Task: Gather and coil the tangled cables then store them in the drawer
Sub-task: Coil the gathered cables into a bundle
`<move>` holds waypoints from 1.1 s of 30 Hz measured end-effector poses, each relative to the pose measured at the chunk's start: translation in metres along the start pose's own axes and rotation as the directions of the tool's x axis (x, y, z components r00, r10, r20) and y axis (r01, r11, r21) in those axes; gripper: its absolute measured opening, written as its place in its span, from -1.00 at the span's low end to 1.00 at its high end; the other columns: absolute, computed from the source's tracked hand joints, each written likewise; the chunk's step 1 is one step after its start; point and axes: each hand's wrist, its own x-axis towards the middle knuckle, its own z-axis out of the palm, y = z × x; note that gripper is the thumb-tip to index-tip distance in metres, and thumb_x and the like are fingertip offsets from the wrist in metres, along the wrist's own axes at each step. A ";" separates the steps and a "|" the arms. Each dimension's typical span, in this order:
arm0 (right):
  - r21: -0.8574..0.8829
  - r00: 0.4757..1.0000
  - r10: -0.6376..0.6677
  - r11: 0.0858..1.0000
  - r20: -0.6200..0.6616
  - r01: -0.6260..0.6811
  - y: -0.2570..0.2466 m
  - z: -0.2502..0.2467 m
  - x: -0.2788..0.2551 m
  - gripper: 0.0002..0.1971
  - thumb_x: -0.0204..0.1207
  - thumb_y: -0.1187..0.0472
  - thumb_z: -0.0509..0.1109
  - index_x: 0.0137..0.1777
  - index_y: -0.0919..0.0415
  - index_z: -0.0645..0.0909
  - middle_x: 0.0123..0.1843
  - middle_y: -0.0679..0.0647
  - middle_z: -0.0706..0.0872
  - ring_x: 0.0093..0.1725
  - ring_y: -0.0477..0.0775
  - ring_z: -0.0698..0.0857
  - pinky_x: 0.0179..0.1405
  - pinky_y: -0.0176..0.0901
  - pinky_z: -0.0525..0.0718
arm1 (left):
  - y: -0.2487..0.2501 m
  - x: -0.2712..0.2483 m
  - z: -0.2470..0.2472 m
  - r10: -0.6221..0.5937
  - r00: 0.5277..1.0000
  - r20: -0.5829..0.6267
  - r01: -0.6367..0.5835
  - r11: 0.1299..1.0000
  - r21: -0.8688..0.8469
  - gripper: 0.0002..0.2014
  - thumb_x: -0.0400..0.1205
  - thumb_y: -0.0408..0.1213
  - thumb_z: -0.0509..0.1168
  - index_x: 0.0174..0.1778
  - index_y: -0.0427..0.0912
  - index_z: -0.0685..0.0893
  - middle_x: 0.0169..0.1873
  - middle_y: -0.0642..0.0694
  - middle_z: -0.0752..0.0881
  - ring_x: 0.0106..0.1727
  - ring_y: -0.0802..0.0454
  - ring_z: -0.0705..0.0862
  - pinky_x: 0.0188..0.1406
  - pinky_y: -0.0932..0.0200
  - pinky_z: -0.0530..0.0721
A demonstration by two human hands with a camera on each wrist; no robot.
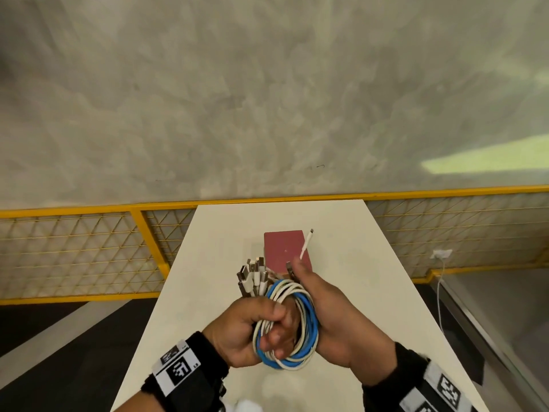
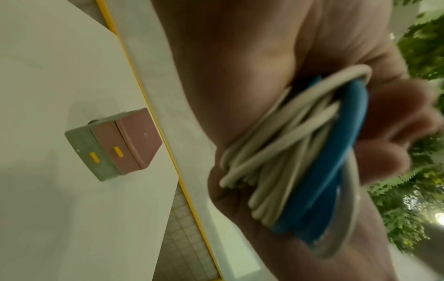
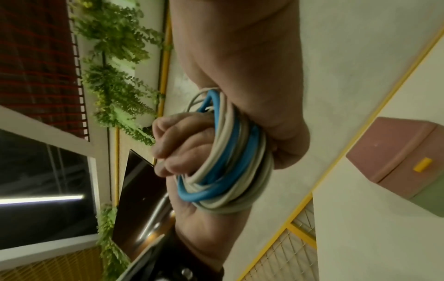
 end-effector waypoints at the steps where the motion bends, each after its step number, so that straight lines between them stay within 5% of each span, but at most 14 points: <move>1: -0.066 0.999 -0.037 0.997 0.013 0.038 0.003 0.000 -0.002 -0.22 0.56 -0.33 0.10 -0.20 0.51 0.65 -0.45 0.30 0.73 -0.47 0.19 0.75 -0.37 -0.07 0.75 | 0.002 -0.001 -0.002 -0.012 1.000 -0.019 0.013 0.999 0.036 -0.82 0.50 -0.20 0.40 -0.17 -0.26 0.77 -0.49 -0.05 0.78 -0.48 0.11 0.75 -0.31 0.24 0.71; 3: -0.183 0.990 -0.143 0.972 0.018 0.144 0.008 0.000 -0.002 -0.16 0.55 -0.41 0.05 -0.35 0.49 0.56 -0.56 0.29 0.61 -0.52 0.19 0.67 -0.34 -0.07 0.73 | 0.007 -0.004 -0.005 -0.048 0.994 -0.096 0.058 0.993 0.100 -0.75 0.40 -0.14 0.51 -0.15 -0.26 0.82 -0.44 -0.12 0.83 -0.45 0.08 0.79 -0.28 0.22 0.75; 5: -0.231 0.968 -0.250 0.942 0.005 0.244 0.010 -0.004 -0.001 -0.24 0.53 -0.39 0.20 -0.29 0.45 0.50 -0.58 0.25 0.52 -0.53 0.17 0.61 -0.37 -0.09 0.68 | 0.011 -0.003 -0.003 -0.041 0.981 -0.188 0.076 0.980 0.183 -0.72 0.31 -0.16 0.59 -0.19 -0.28 0.83 -0.42 -0.18 0.83 -0.48 0.07 0.78 -0.33 0.20 0.77; 9: -0.222 0.927 -0.376 0.904 -0.008 0.365 0.009 -0.011 0.003 -0.62 0.33 -0.07 0.54 -0.10 0.25 0.62 -0.60 0.15 0.46 -0.56 0.14 0.49 -0.49 -0.11 0.56 | 0.015 0.004 0.013 0.135 0.943 -0.303 0.006 0.906 0.424 -0.88 0.36 -0.27 0.45 -0.26 -0.21 0.83 -0.44 -0.17 0.81 -0.50 0.04 0.75 -0.36 0.21 0.75; 12: -0.144 0.921 -0.388 0.914 -0.029 0.380 0.012 -0.015 0.004 -0.58 0.27 0.03 0.59 -0.03 0.28 0.58 -0.48 0.17 0.51 -0.55 0.13 0.47 -0.51 -0.12 0.55 | 0.013 0.008 0.021 0.249 0.906 -0.342 -0.032 0.846 0.532 -0.92 0.39 -0.37 0.46 -0.23 -0.25 0.81 -0.42 -0.21 0.79 -0.47 -0.01 0.75 -0.35 0.17 0.75; 14: -0.135 0.912 -0.405 0.909 -0.066 0.394 0.015 -0.019 0.007 -0.52 0.21 0.04 0.62 0.05 0.29 0.61 -0.31 0.21 0.68 -0.42 0.18 0.62 -0.44 -0.09 0.62 | 0.011 0.009 0.021 0.351 0.856 -0.378 -0.062 0.797 0.601 -0.90 0.41 -0.49 0.48 -0.17 -0.31 0.80 -0.36 -0.25 0.80 -0.40 -0.08 0.76 -0.32 0.10 0.75; 17: -0.224 0.877 -0.457 0.879 -0.149 0.420 0.020 -0.027 0.012 -0.49 0.30 0.02 0.57 0.25 0.16 0.66 0.11 0.16 0.84 0.12 0.18 0.80 0.10 0.10 0.74 | 0.008 0.008 0.017 0.499 0.761 -0.415 -0.109 0.728 0.676 -0.73 0.46 -0.57 0.50 0.03 -0.24 0.80 -0.08 -0.17 0.87 -0.08 -0.04 0.84 -0.12 0.10 0.77; 19: -0.287 0.881 -0.449 0.872 -0.147 0.396 0.021 -0.026 0.012 -0.53 0.47 0.00 0.46 0.37 0.09 0.61 0.23 0.10 0.81 0.28 0.12 0.75 0.36 0.16 0.63 | 0.005 0.007 0.019 0.496 0.777 -0.388 -0.087 0.695 0.714 -0.71 0.56 -0.46 0.45 0.17 -0.12 0.76 0.06 -0.09 0.86 0.11 0.03 0.81 0.04 0.17 0.76; 22: -0.313 0.912 -0.375 0.897 -0.166 0.312 0.024 -0.026 0.011 -0.50 0.53 -0.19 0.35 0.42 -0.01 0.58 0.26 0.01 0.80 0.30 0.04 0.74 0.41 0.15 0.60 | 0.005 0.003 0.018 0.369 0.845 -0.387 0.017 0.705 0.709 -0.72 0.65 -0.39 0.35 0.24 -0.03 0.72 0.13 -0.06 0.83 0.20 0.05 0.77 0.19 0.17 0.71; 25: -0.256 0.943 -0.259 0.945 -0.210 0.202 0.027 -0.025 0.011 -0.51 0.55 -0.27 0.08 0.07 -0.11 0.80 0.10 0.00 0.87 0.13 -0.01 0.82 0.24 0.03 0.68 | 0.005 -0.003 0.011 0.187 0.903 -0.388 0.057 0.841 0.538 -0.69 0.63 -0.42 0.33 0.28 -0.11 0.70 0.19 -0.21 0.79 0.28 -0.13 0.73 0.32 -0.01 0.66; 28: -0.247 0.945 -0.163 0.965 -0.282 0.093 0.025 -0.026 0.012 -0.48 0.70 -0.17 0.03 -0.13 -0.03 0.81 -0.11 0.04 0.90 -0.10 -0.01 0.87 0.00 -0.02 0.73 | -0.002 -0.007 0.009 0.147 0.895 -0.422 0.051 0.904 0.425 -0.67 0.56 -0.44 0.34 0.23 -0.14 0.74 0.15 -0.28 0.80 0.24 -0.22 0.75 0.29 -0.10 0.68; 33: -0.320 0.956 -0.101 0.947 -0.276 0.008 0.032 -0.034 0.020 -0.65 0.75 -0.02 0.07 0.35 -0.10 0.64 0.21 -0.03 0.82 0.20 0.01 0.79 0.36 0.13 0.65 | -0.018 -0.005 0.000 0.251 0.830 -0.498 0.024 0.876 0.482 -0.72 0.51 -0.46 0.35 0.13 -0.22 0.76 0.02 -0.33 0.82 0.08 -0.17 0.78 0.14 -0.09 0.73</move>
